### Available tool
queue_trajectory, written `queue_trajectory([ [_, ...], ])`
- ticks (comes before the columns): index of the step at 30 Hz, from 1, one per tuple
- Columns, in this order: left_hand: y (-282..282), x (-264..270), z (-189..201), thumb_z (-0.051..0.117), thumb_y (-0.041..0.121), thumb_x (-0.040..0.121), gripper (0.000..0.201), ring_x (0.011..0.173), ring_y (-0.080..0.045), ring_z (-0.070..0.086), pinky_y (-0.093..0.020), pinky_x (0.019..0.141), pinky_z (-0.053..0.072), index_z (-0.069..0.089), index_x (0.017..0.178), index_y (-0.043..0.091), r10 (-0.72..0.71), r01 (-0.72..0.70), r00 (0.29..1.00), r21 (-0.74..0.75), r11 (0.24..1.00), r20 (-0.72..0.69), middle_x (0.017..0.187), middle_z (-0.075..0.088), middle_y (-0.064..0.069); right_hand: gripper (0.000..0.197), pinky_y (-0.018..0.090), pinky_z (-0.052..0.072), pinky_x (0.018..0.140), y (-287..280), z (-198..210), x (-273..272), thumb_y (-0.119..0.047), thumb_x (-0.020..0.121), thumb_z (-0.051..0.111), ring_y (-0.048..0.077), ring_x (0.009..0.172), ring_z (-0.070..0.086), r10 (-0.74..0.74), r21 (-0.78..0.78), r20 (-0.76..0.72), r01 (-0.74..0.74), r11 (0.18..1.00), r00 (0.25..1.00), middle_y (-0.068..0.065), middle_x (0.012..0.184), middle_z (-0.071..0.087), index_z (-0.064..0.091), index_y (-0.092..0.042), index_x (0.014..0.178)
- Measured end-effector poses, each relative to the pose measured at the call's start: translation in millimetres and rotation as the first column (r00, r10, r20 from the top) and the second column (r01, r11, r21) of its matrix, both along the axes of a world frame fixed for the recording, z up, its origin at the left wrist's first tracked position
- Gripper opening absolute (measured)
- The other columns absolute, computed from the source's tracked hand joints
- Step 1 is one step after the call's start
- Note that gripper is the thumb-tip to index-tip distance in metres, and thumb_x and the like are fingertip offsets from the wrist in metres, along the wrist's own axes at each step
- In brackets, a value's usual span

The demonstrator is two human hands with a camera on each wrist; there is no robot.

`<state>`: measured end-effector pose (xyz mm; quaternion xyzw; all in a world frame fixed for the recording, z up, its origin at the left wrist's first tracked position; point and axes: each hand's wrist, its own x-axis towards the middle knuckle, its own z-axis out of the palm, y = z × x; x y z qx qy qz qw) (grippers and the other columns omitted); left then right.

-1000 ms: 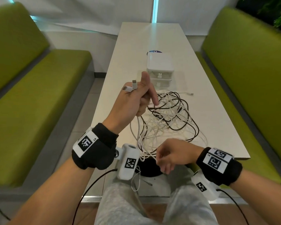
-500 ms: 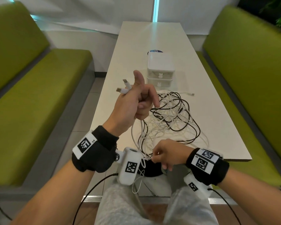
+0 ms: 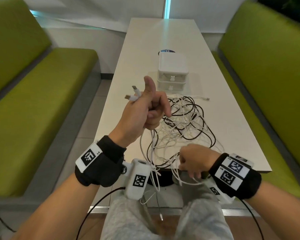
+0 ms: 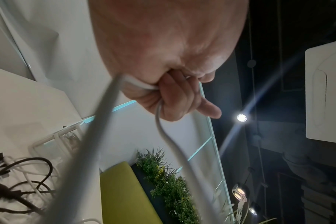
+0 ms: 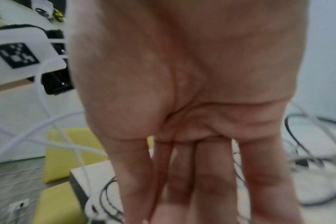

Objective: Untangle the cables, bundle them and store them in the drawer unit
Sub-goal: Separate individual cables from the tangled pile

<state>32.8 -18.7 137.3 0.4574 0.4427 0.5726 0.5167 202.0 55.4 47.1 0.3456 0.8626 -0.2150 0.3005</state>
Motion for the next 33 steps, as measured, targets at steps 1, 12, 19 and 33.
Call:
queue_trajectory([
  [1,-0.1,-0.3,-0.2,0.006,0.052,0.099,0.078,0.041,-0.009,0.013,-0.016,0.043,0.015,0.058,0.058,0.011,-0.001,0.001,1.0,-0.001,1.0,0.005,0.046,0.021,0.006,0.021,0.031,0.056,0.063,2.9,2.9,-1.6,-0.02,0.094,0.052,0.021,0.057,0.062,0.013,0.138,-0.012,-0.011,0.99,1.0,0.001,0.069,0.065,0.062,-0.008,0.079],
  [12,6.4,-1.6,0.7,0.007,0.052,0.099,0.078,0.042,-0.009,0.011,-0.018,0.043,0.013,0.057,0.057,0.01,-0.018,0.018,1.0,-0.006,1.0,0.002,0.046,0.02,0.006,0.024,0.031,0.058,0.075,-26.7,-15.5,-9.1,-0.032,0.094,0.054,0.008,0.065,0.068,0.025,-0.327,-0.279,-0.119,0.938,0.96,0.0,0.082,0.075,0.072,-0.017,0.091],
  [19,5.4,-2.1,0.6,0.029,0.066,0.085,0.07,0.042,-0.009,0.013,-0.017,0.043,0.015,0.056,0.06,0.006,-0.012,0.012,1.0,0.012,1.0,-0.012,0.047,0.02,0.005,0.024,0.03,0.052,0.085,-21.9,-8.6,-12.5,-0.03,0.094,0.053,0.013,0.086,0.067,0.063,-0.148,-0.231,-0.099,0.984,0.971,-0.01,0.09,0.071,0.069,-0.029,0.112],
  [33,3.4,-8.1,7.2,0.009,0.051,0.098,0.076,0.039,-0.009,0.014,-0.016,0.043,0.017,0.058,0.056,0.012,0.051,-0.049,0.999,0.09,0.995,-0.014,0.045,0.019,0.005,0.041,0.017,0.039,0.075,-44.7,-24.9,-16.3,-0.038,0.091,0.062,0.007,0.092,0.059,0.147,-0.274,-0.221,-0.207,0.939,0.964,-0.013,0.11,0.064,0.056,-0.029,0.131],
])
